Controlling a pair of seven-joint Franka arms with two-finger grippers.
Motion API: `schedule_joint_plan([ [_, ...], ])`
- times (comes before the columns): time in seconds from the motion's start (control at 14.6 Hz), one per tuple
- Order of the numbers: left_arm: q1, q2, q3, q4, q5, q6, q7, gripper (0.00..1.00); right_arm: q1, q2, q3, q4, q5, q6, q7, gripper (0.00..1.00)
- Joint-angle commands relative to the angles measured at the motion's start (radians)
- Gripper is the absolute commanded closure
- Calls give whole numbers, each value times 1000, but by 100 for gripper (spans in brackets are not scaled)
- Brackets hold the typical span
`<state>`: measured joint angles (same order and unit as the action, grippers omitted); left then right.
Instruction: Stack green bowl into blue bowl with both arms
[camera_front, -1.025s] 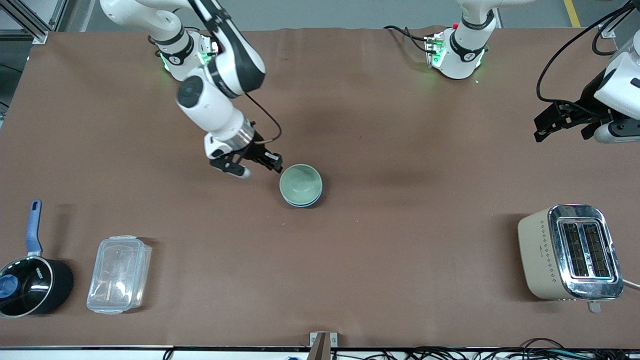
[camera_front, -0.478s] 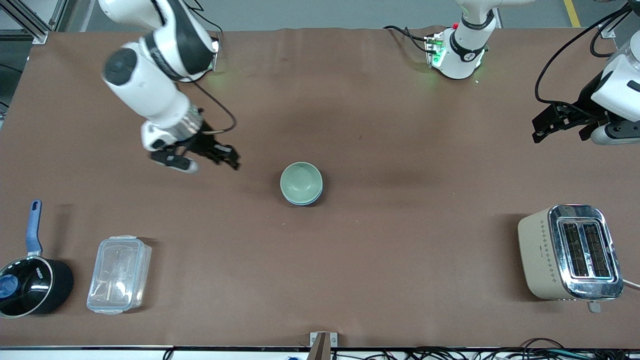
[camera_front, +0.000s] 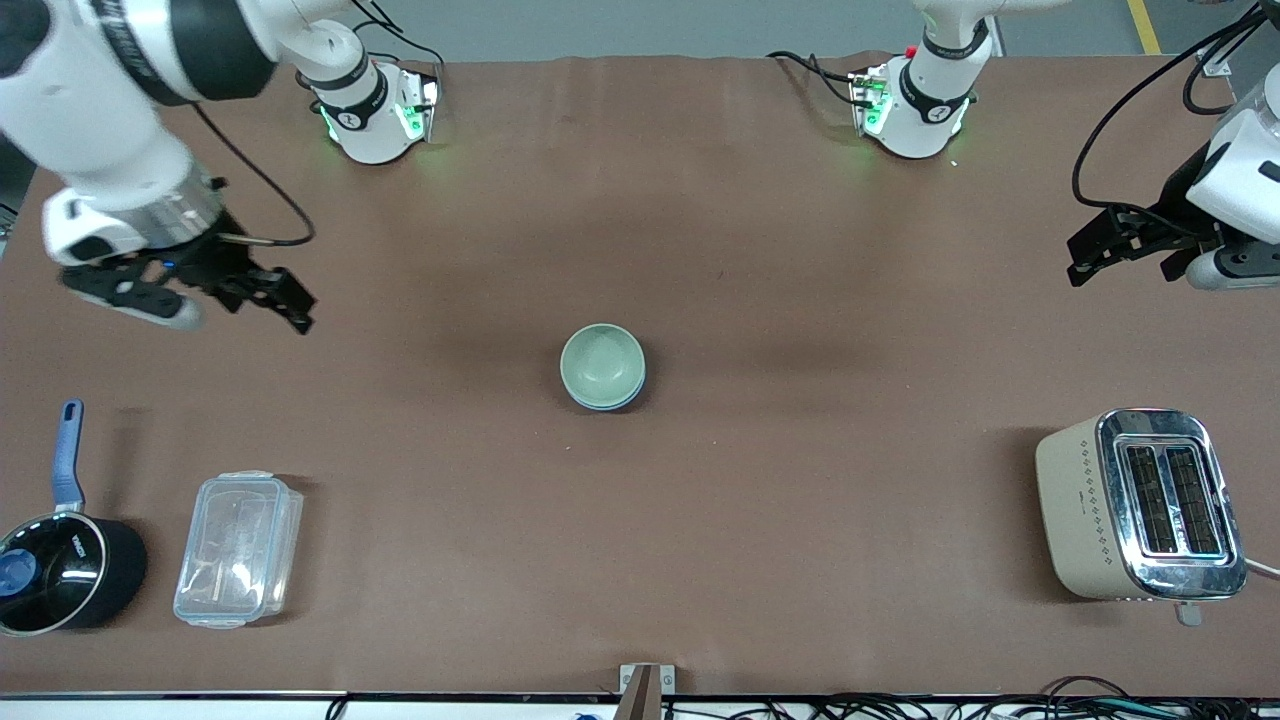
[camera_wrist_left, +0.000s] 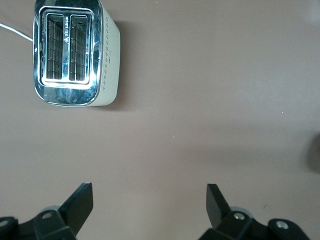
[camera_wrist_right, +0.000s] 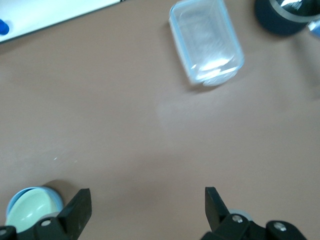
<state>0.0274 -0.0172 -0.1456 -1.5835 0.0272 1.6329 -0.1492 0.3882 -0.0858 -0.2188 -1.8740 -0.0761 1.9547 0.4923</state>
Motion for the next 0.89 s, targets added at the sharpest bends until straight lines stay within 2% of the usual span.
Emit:
schedule_joint_plan([
  [0.0,2,-12,-2,-1,7,2,13,0,-98,15,18,71,-14,-45,-141,0],
  [0.27,0,-12,0,0,7,7,8,0,-196,26,18,197,-11,-115,-308,0],
  [0.68,-6,-6,-3,0,8,12,0,0,-278,73,18,347,-2,-204,-460,0],
  [0.82,-10,-3,-5,0,8,27,0,0,-281,89,18,398,-1,-308,-474,0],
])
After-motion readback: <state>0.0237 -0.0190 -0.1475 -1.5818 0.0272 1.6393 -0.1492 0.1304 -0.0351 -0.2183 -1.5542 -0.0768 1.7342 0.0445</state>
